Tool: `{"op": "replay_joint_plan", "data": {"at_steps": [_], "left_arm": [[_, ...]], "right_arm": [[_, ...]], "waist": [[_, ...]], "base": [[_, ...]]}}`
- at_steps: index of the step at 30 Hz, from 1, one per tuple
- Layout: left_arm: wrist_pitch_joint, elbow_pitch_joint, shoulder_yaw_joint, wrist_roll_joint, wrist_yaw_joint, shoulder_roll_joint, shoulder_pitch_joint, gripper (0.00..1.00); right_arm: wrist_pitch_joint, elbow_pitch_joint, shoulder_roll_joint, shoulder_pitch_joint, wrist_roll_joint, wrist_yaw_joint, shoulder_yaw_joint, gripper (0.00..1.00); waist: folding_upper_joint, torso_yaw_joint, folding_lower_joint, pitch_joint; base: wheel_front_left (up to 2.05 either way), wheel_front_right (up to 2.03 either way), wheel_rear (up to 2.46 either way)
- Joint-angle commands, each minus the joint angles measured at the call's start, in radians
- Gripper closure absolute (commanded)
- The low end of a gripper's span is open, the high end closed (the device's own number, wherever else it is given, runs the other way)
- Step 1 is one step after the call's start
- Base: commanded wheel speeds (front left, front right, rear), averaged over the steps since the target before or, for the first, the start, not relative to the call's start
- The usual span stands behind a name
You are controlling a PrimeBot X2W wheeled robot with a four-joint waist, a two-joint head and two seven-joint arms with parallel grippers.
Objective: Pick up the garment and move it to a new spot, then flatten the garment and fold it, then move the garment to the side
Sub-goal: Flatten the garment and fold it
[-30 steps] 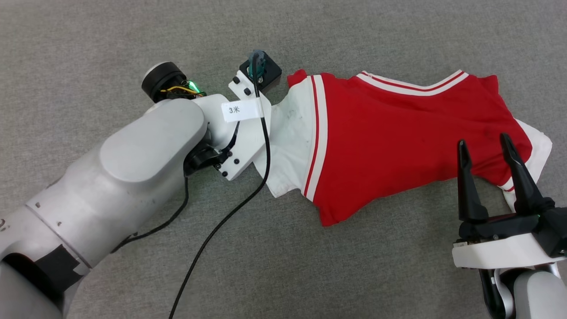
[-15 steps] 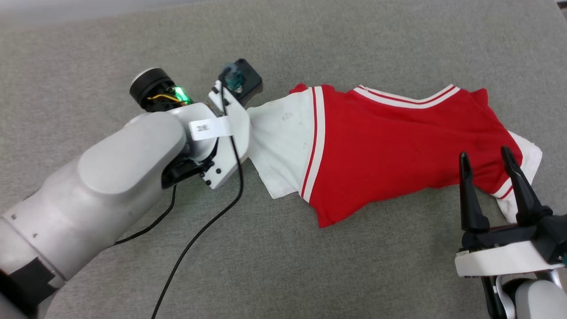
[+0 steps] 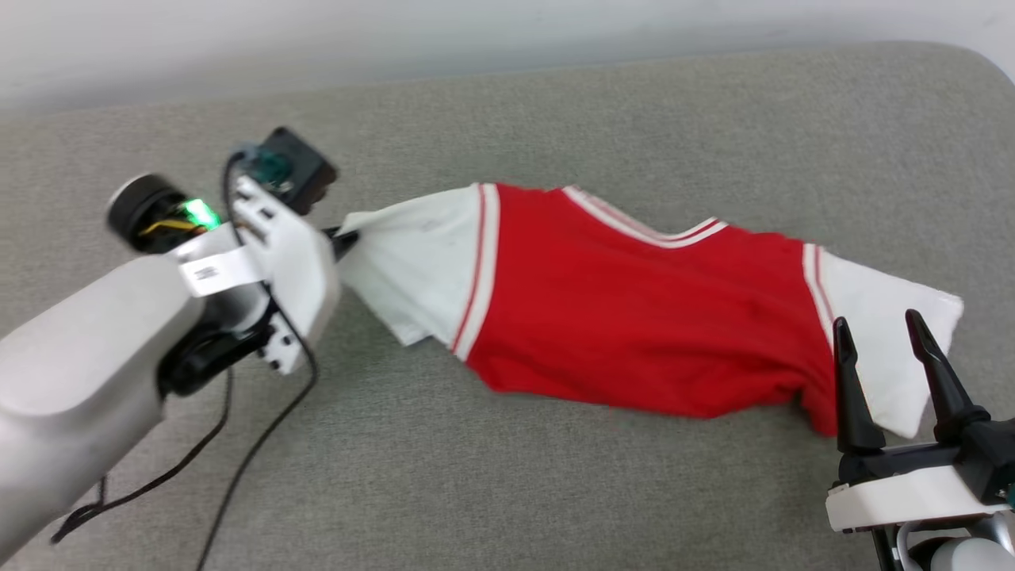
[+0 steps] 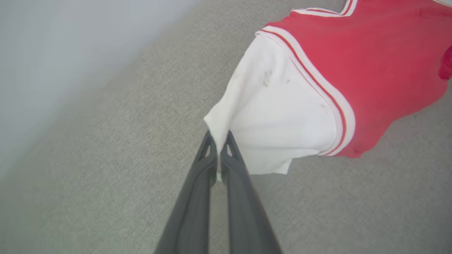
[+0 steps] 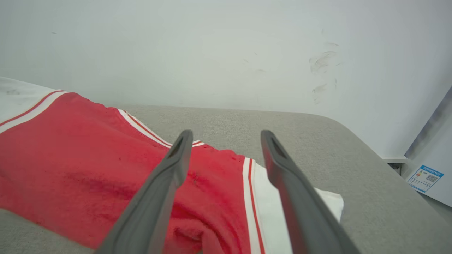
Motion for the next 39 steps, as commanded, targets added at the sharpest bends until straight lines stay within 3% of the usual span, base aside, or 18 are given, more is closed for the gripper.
{"op": "replay_joint_plan", "data": {"at_steps": [1, 9, 14, 20, 30, 31, 32, 33, 39], "left_arm": [[0.001, -0.004, 0.008, -0.004, 0.011, 0.015, 0.012, 1.0], [-0.006, -0.035, 0.041, -0.066, 0.095, 0.144, 0.095, 1.0], [-0.02, 0.018, 0.051, -0.114, 0.116, 0.163, 0.147, 1.0], [-0.067, 0.146, 0.059, -0.152, 0.105, 0.126, 0.19, 1.0], [-0.151, 0.396, 0.053, -0.159, 0.046, 0.007, 0.212, 1.0], [-0.162, 0.415, 0.052, -0.155, 0.04, -0.004, 0.212, 0.89], [-0.183, 0.428, 0.053, -0.151, 0.034, -0.015, 0.212, 0.56], [-0.213, 0.44, 0.06, -0.146, 0.034, -0.025, 0.208, 0.0], [-0.431, 0.447, 0.09, -0.087, 0.071, -0.05, 0.21, 0.0]], "right_arm": [[-0.002, 0.001, 0.002, 0.01, -0.005, -0.001, -0.001, 0.0], [-0.002, 0.008, 0.002, 0.01, -0.011, -0.001, -0.007, 0.0], [-0.002, 0.019, 0.002, 0.002, -0.013, -0.001, -0.016, 0.0], [-0.002, 0.031, 0.002, -0.024, -0.016, -0.001, -0.018, 0.0], [-0.002, 0.05, 0.002, -0.043, -0.026, -0.001, -0.021, 0.0], [-0.002, 0.051, 0.002, -0.043, -0.028, -0.001, -0.023, 0.0], [-0.002, 0.051, 0.002, -0.044, -0.027, -0.001, -0.028, 0.0], [-0.002, 0.046, 0.002, -0.045, -0.03, -0.001, -0.031, 0.0], [-0.002, 0.024, -0.04, -0.078, -0.029, -0.001, -0.06, 0.0]], "waist": [[0.0, 0.006, 0.0, -0.005], [0.0, 0.007, 0.0, 0.003], [0.0, -0.002, 0.0, 0.023], [0.0, -0.018, 0.0, 0.055], [0.0, -0.037, 0.0, 0.085], [0.0, -0.036, 0.0, 0.081], [0.0, -0.035, 0.0, 0.075], [0.0, -0.032, 0.0, 0.069], [0.0, -0.013, 0.0, 0.014]], "base": [[0.0, 0.0, 0.0], [0.0, 0.0, 0.0], [0.0, 0.0, 0.0], [0.0, 0.0, 0.0], [0.0, 0.0, 0.0], [0.0, 0.0, 0.0], [0.0, 0.0, 0.0], [0.0, 0.0, 0.0], [0.0, 0.0, 0.0]]}}
